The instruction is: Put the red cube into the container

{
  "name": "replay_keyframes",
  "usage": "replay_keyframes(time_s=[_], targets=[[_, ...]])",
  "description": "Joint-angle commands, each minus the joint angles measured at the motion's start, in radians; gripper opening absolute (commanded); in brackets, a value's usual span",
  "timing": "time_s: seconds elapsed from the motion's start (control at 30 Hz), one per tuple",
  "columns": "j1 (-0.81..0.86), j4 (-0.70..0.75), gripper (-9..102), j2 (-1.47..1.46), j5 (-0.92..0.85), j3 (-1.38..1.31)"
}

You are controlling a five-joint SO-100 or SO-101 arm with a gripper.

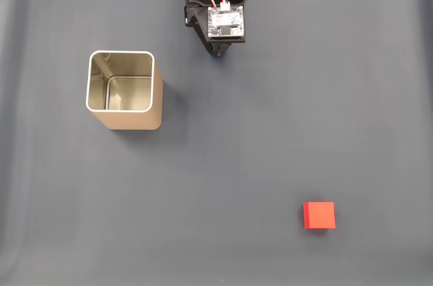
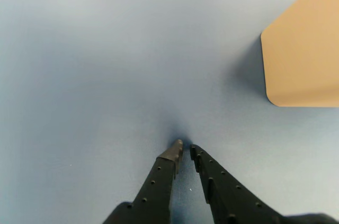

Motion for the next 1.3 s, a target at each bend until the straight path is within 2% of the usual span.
replay_keyframes(time_s=[0.0,1.27], targets=[[0.015,0.008,1,0.071,-0.008,0.011],[0.014,0.006,1,0.071,0.012,0.011]])
